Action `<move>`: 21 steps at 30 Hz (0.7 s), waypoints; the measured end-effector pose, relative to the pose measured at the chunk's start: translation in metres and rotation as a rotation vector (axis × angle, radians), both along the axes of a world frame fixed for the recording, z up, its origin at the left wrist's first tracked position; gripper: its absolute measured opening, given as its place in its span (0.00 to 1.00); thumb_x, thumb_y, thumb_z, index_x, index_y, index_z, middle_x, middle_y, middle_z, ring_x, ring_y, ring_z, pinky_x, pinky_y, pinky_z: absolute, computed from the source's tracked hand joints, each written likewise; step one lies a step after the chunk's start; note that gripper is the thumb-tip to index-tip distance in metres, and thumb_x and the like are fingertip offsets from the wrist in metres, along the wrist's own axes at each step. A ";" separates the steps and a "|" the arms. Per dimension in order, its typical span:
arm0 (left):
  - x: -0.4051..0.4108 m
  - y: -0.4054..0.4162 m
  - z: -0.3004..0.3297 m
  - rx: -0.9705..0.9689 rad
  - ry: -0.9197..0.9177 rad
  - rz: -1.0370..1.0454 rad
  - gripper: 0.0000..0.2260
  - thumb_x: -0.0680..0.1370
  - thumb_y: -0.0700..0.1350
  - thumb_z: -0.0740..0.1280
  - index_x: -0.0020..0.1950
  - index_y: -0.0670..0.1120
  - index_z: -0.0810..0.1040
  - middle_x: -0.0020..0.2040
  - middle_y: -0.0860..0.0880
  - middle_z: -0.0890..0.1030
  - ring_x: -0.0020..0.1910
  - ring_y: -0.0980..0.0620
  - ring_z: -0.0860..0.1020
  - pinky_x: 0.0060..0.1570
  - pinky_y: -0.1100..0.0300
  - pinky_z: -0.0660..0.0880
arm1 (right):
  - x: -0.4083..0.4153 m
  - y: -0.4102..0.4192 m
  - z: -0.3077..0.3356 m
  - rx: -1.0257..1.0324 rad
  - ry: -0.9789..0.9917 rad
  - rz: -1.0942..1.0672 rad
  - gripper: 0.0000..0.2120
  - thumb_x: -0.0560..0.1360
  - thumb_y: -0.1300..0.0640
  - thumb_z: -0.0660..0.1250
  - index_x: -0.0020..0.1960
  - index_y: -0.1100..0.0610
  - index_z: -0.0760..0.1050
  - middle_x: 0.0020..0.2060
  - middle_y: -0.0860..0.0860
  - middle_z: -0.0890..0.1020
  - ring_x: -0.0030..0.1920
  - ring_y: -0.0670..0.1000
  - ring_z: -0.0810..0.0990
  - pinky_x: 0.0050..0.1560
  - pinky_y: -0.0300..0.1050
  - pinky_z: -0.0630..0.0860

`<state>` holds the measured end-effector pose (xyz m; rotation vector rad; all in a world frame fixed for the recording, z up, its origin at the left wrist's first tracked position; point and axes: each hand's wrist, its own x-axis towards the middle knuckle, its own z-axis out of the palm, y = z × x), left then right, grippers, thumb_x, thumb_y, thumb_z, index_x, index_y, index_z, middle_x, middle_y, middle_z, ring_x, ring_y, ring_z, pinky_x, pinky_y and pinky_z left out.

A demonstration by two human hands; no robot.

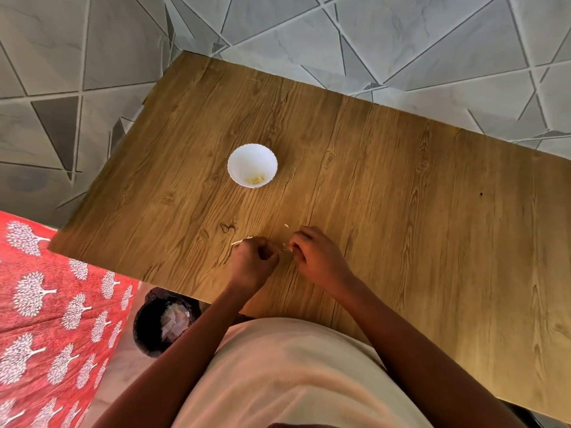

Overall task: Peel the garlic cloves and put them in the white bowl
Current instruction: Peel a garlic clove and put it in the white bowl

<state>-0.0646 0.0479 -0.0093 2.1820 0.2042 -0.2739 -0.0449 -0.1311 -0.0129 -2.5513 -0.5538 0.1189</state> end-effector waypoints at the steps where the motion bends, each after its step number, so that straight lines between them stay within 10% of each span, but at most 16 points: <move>1: -0.001 0.000 0.000 0.020 -0.009 -0.007 0.08 0.73 0.37 0.76 0.44 0.51 0.85 0.39 0.58 0.83 0.39 0.61 0.81 0.43 0.65 0.80 | 0.001 -0.001 -0.002 -0.023 0.024 -0.003 0.04 0.77 0.60 0.68 0.51 0.57 0.80 0.48 0.52 0.80 0.52 0.53 0.77 0.47 0.52 0.79; 15: -0.010 -0.005 0.002 0.111 -0.295 -0.034 0.12 0.73 0.29 0.72 0.50 0.43 0.87 0.43 0.50 0.85 0.36 0.60 0.74 0.41 0.77 0.69 | 0.013 0.008 -0.005 -0.044 0.087 0.056 0.20 0.74 0.68 0.70 0.65 0.59 0.79 0.60 0.52 0.75 0.61 0.53 0.75 0.56 0.47 0.79; 21: -0.010 -0.004 -0.001 0.154 -0.303 -0.044 0.10 0.72 0.31 0.72 0.49 0.42 0.86 0.43 0.48 0.85 0.37 0.59 0.73 0.41 0.78 0.67 | 0.002 -0.006 -0.005 -0.196 -0.008 0.276 0.12 0.73 0.65 0.71 0.55 0.63 0.82 0.60 0.58 0.76 0.64 0.58 0.74 0.54 0.55 0.81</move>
